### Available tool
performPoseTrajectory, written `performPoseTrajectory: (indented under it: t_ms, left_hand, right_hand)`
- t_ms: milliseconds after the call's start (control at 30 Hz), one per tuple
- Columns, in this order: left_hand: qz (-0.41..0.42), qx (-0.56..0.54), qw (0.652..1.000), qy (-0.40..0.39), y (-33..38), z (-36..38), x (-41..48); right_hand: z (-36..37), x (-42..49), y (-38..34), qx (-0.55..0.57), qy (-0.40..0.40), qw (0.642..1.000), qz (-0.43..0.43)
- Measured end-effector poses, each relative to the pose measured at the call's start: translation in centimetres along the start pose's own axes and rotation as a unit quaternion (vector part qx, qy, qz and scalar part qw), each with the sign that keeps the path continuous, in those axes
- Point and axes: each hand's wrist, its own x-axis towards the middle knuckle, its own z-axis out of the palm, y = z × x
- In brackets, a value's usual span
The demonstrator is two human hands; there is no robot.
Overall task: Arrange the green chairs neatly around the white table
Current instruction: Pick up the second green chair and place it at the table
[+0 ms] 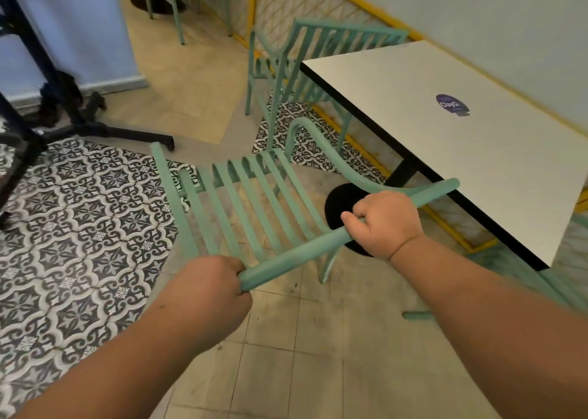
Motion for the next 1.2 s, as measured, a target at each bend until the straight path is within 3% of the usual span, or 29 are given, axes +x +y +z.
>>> performPoseTrajectory:
  t_ms: [367,700,967,1033,1133,1200]
  left_hand:
    - [0.037,0.030,0.999,-0.017,-4.0,-3.4,1.6]
    - [0.068,0.098,0.992,-0.040,-7.6,-8.3,5.5]
    - [0.068,0.108,0.991,-0.030,-7.9,-8.9,6.6]
    - [0.043,0.142,0.988,-0.053,-7.5,-8.9,6.4]
    - [0.059,0.310,0.949,-0.026,-5.6,-9.1,5.7]
    - [0.112,0.277,0.954,0.010,-2.9,-8.4,5.1]
  right_hand:
    - [-0.1,-1.2,-3.7,0.015,0.020,0.998,0.062]
    - [-0.7,-2.2,-9.4,0.021,-0.021,0.987,0.158]
    - [-0.9,-1.8,-10.2,0.031,-0.014,0.986,0.164]
    - [-0.8,-2.0,-10.2,0.032,-0.009,0.986,0.162]
    - [-1.0,-1.8,-10.2,0.020,-0.009,0.986,0.164]
    - [-0.9,-1.8,-10.3,0.015,-0.008,0.987,0.163]
